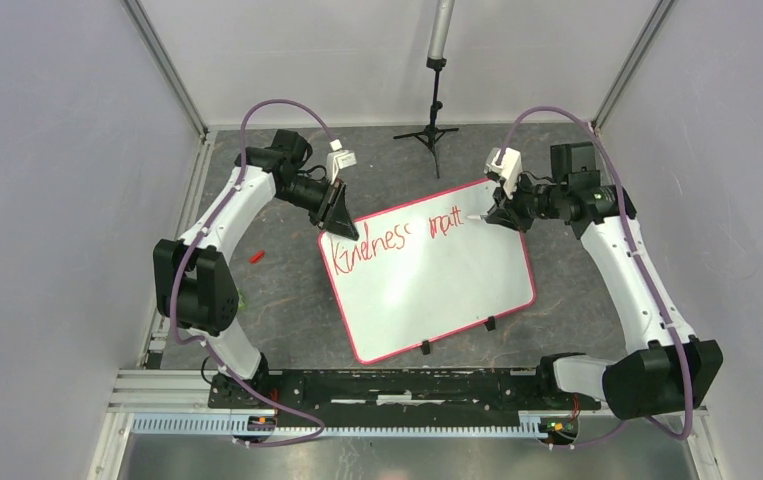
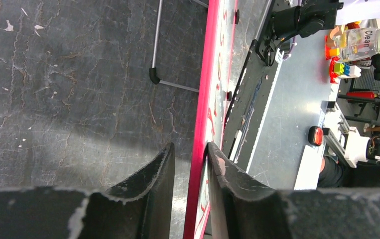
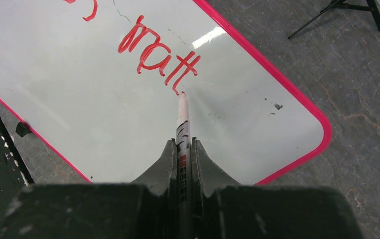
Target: Write a sentence on the whiteboard
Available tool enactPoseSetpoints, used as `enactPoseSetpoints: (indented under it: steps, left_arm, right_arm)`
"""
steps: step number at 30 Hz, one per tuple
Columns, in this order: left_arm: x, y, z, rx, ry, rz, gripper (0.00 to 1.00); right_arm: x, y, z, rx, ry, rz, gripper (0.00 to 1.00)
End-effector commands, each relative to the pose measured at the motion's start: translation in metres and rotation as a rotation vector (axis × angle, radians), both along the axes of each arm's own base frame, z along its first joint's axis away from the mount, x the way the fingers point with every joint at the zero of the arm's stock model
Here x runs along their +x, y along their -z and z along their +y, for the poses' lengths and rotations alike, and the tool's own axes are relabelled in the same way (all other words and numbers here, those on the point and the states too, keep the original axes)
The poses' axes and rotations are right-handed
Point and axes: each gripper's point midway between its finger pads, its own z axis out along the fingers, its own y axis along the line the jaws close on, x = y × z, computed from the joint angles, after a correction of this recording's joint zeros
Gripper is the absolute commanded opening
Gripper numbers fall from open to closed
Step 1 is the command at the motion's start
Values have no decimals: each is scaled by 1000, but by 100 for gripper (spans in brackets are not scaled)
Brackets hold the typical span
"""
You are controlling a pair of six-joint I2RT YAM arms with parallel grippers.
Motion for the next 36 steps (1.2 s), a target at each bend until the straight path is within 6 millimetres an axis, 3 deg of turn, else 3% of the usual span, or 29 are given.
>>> enactPoseSetpoints:
  steps: [1, 11, 22, 32, 36]
  left_arm:
    - [4, -4, -5, -31, 1, -19, 34]
    - [2, -3, -4, -28, 3, -22, 16]
    - [2, -2, -4, -23, 3, -26, 7]
    - [3, -2, -3, -19, 2, -31, 3]
    - [3, -2, -3, -18, 2, -33, 2]
  right_arm:
    - [4, -7, 1, 8, -9, -63, 0]
    - [16, -14, 4, 34, 16, -79, 0]
    - [17, -4, 6, 2, 9, -59, 0]
    - [23, 5, -5, -59, 48, -54, 0]
    - [28, 0, -11, -84, 72, -77, 0]
